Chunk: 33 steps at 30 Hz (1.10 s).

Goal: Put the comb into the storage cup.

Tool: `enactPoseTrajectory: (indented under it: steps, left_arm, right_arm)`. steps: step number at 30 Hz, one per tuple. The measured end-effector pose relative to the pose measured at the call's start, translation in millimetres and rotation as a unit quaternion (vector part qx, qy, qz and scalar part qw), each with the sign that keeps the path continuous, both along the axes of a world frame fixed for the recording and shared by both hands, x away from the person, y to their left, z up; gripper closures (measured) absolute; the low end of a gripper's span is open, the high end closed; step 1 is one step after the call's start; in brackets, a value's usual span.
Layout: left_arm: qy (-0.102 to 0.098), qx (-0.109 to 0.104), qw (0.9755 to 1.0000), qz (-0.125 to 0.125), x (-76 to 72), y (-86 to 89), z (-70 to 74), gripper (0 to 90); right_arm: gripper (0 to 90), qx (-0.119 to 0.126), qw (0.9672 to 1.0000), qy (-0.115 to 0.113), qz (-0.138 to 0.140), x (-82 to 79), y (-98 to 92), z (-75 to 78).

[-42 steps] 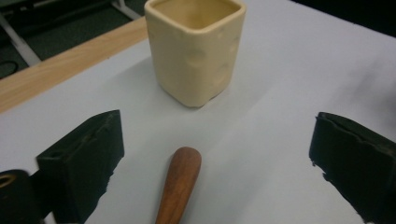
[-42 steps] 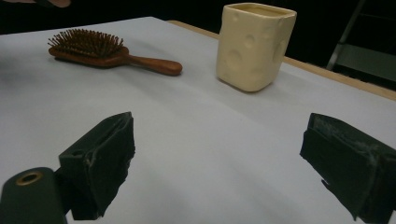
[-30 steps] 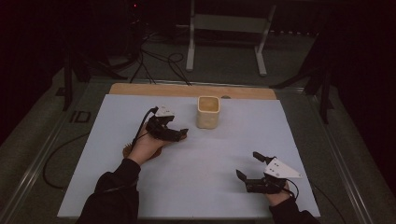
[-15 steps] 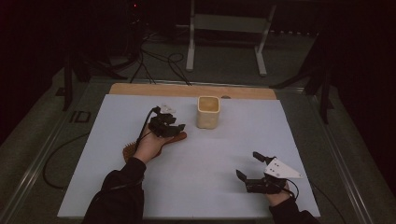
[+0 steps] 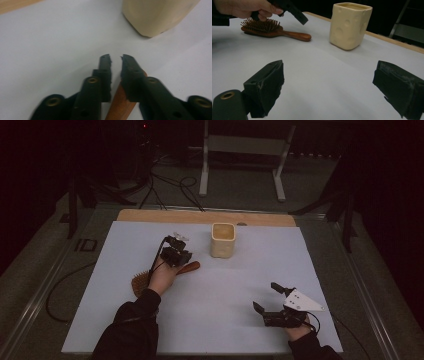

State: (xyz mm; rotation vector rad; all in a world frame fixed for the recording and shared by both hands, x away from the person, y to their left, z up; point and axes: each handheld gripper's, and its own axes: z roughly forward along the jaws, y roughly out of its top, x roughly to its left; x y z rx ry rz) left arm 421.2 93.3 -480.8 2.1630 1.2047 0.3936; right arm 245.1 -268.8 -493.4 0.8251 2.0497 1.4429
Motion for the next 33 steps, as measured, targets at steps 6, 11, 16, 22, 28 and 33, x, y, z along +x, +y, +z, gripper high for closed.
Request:
enactPoseTrajectory:
  steps: [6, 11, 16, 22, 28, 33]
  left_arm:
    - [0.027, 0.004, 0.9995, 0.014, 4.5, -2.2, -2.9, 90.0]
    - [0.043, 0.014, 0.9987, 0.024, 8.1, -6.2, -7.6, 90.0]
    - [0.054, 0.023, 0.9982, 0.015, 10.3, -11.8, -10.6, 90.0]
    - [0.062, 0.035, 0.9974, 0.014, 11.4, -13.9, -11.9, 90.0]
    - [0.066, 0.048, 0.9966, 0.011, 11.2, -15.0, -14.8, 90.0]
    - [0.071, 0.045, 0.9965, 0.002, 6.9, -17.8, -15.6, 90.0]
  right_arm:
    - [9.0, -0.001, 1.0000, 0.001, 0.000, 0.2, 0.2, -0.3]
    - [9.0, -0.001, 1.0000, -0.002, 0.002, -0.4, 0.5, 0.3]
    - [9.0, 0.001, 1.0000, -0.001, 0.002, -0.4, -0.2, 0.6]
    - [9.0, 0.002, 1.0000, 0.000, 0.003, -0.3, -0.4, 0.4]
    - [9.0, 0.002, 1.0000, 0.001, 0.003, -0.5, 0.2, 0.4]
    - [9.0, 0.001, 1.0000, 0.001, 0.004, -0.3, -0.3, 0.4]
